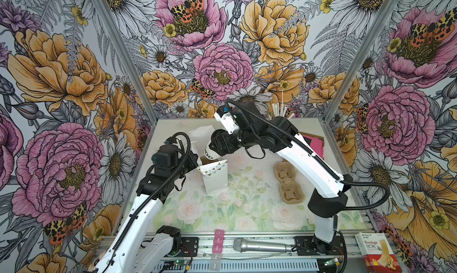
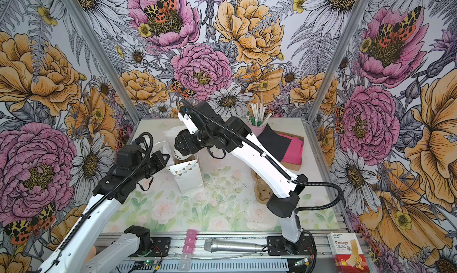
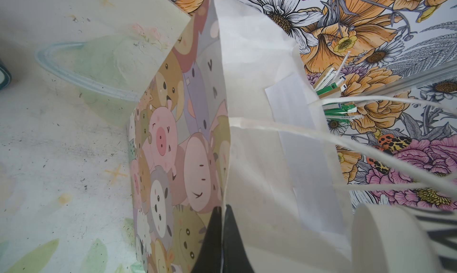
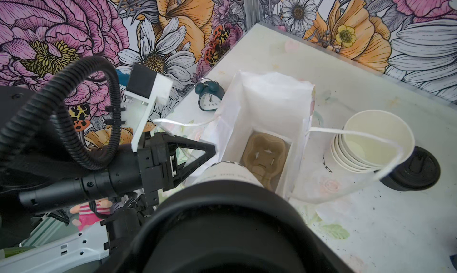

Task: Pack a coffee takeout order
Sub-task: Place the coffee cup in the cup tray.

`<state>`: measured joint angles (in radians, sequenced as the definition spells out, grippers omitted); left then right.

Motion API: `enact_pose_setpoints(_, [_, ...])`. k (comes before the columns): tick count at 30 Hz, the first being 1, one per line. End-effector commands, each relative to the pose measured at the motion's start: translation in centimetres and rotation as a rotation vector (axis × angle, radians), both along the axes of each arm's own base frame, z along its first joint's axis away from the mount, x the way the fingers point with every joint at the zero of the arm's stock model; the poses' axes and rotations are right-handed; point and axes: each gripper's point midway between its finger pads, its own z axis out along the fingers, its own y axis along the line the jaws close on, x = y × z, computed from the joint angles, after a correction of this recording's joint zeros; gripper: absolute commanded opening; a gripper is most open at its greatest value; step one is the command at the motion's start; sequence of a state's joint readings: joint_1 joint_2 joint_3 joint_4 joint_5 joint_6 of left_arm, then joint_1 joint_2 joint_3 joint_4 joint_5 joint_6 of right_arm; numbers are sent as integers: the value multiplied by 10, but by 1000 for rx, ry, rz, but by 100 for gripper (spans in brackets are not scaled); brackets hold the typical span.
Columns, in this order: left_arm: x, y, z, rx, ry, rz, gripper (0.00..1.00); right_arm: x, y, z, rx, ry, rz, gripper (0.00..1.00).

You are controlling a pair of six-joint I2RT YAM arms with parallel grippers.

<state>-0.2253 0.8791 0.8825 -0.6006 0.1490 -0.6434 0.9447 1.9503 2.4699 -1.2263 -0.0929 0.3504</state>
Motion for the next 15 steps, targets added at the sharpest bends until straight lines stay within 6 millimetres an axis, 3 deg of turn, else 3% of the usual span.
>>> enact_pose_setpoints(1, [0, -1, -5, 29, -2, -14, 0, 4, 6, 0, -10, -20, -21, 85])
enact_pose_setpoints(15, [-2, -5, -2, 20, -15, -38, 0, 28, 31, -52, -128, -10, -55, 85])
